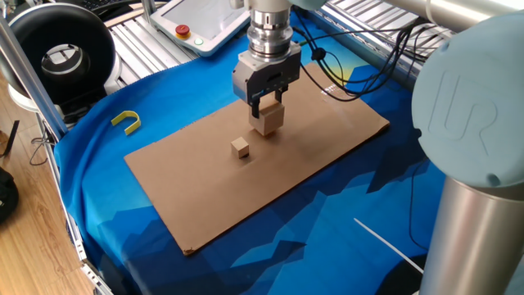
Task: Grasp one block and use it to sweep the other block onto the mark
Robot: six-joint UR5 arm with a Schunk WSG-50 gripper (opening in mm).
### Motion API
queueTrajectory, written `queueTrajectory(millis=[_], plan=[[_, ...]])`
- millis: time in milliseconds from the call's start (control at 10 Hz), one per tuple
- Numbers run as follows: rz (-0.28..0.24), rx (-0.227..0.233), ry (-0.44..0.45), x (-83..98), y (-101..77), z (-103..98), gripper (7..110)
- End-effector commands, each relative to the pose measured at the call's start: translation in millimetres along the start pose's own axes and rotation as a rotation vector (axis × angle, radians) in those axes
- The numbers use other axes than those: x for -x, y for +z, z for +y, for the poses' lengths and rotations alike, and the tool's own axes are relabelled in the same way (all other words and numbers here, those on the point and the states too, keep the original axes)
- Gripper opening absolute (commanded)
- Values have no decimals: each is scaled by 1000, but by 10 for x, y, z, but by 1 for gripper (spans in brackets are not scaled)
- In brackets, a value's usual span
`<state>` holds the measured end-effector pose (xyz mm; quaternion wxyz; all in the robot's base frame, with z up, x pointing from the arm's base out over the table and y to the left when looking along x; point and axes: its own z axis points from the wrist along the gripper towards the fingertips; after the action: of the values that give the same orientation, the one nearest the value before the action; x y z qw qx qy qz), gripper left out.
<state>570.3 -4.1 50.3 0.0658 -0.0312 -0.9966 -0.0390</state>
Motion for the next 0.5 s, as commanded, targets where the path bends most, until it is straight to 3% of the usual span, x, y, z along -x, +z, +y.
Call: queueTrajectory(millis=[0, 400], plan=[[-3, 11, 6, 21, 19, 23, 7], [-9, -24, -11, 53, -14, -105, 7]])
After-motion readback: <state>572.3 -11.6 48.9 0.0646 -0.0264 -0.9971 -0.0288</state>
